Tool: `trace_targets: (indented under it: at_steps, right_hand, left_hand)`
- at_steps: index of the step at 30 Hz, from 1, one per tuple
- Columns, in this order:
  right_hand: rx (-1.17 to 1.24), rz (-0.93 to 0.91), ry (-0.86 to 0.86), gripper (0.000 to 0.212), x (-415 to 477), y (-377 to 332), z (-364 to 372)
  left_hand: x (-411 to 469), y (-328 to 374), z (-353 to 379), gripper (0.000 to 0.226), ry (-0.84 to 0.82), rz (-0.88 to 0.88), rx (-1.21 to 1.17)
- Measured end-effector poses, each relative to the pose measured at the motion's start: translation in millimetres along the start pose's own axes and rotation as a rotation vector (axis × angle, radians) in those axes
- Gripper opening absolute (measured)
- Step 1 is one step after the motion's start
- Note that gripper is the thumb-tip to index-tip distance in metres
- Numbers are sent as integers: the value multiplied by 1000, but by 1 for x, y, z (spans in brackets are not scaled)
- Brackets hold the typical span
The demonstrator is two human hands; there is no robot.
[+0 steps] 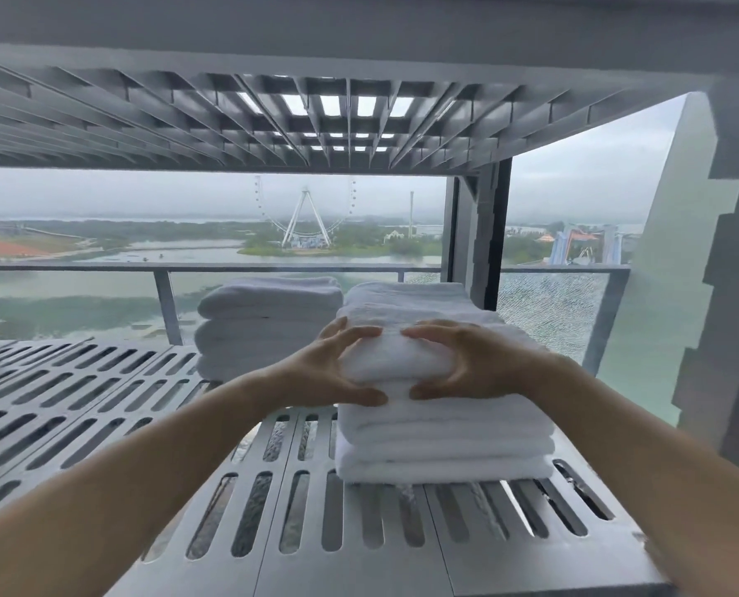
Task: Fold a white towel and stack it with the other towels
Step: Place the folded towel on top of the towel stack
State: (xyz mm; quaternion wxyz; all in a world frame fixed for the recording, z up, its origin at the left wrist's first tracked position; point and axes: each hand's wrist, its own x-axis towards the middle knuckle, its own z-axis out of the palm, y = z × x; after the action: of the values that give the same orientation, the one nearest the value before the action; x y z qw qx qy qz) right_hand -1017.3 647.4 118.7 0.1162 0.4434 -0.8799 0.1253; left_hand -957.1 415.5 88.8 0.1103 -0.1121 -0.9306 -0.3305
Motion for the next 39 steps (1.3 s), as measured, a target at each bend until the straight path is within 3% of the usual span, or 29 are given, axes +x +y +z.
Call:
trace_targets:
  at_steps: [8,15,20,24,31,34,39]
  right_hand:
    - [-142,-10,-56,89,3,7,4]
    - [-244,29,-15,80,1,20,3]
    - [-332,32,147,81,1,29,-16]
    - [-260,49,10,80,-8,33,3]
    - [-188,12,88,79,-7,32,13]
    - [-195,16,79,80,-9,31,18]
    - [-229,3,164,76,-10,20,20]
  left_hand:
    - [8,9,3,52,199,83,-92]
    - [10,16,12,59,244,26,-119]
    - [14,26,16,63,296,79,-55]
    - [15,23,16,60,189,89,98]
    - [12,17,12,55,250,109,44]
    - [5,6,16,66,187,100,-25]
    - [-21,-16,35,110,176,233,-31]
